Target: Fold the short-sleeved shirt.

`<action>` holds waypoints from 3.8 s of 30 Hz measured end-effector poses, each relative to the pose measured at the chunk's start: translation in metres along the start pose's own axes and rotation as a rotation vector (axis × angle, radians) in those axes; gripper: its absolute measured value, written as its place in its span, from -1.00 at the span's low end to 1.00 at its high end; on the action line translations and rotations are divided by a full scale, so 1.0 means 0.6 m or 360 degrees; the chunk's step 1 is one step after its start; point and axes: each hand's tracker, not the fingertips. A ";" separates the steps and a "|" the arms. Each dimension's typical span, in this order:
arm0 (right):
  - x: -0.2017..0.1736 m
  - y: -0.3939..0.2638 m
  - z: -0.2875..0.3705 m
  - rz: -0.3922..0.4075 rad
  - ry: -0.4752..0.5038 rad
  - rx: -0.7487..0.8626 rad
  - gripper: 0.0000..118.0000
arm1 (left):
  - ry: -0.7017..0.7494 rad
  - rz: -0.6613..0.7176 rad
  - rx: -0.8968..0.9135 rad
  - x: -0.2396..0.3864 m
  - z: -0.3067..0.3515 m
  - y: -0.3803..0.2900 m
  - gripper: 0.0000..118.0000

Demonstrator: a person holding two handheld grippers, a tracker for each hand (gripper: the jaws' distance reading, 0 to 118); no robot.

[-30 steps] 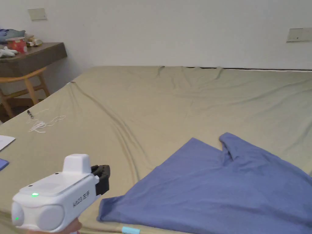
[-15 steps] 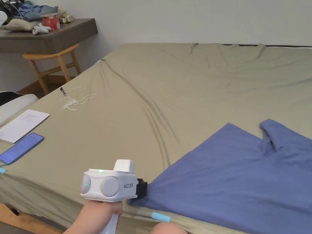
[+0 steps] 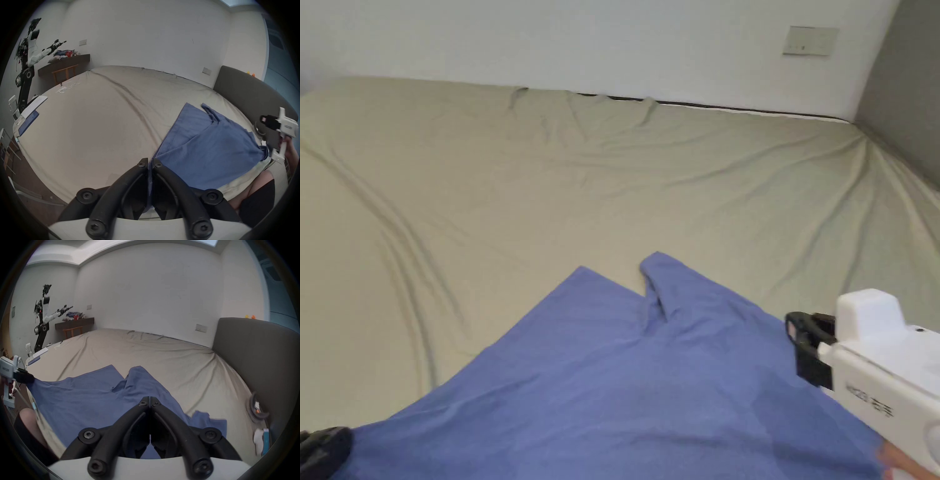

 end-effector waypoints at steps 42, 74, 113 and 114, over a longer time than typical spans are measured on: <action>0.098 0.276 0.106 0.0040 -0.0343 0.0413 -0.92 | -0.0113 -0.0131 0.0607 0.156 0.087 0.356 -1.00; 0.264 0.595 0.132 -0.0097 -0.0878 0.0921 -0.92 | 0.0174 -0.0235 0.0964 0.216 0.106 0.785 -1.00; 0.306 0.347 -0.332 -0.0105 -0.0727 0.0529 -0.92 | 0.0148 -0.0096 0.0652 0.194 -0.383 0.625 -1.00; 0.303 0.316 -0.332 -0.0129 -0.0677 0.0494 -0.92 | 0.0208 -0.0191 0.0732 0.206 -0.380 0.592 -1.00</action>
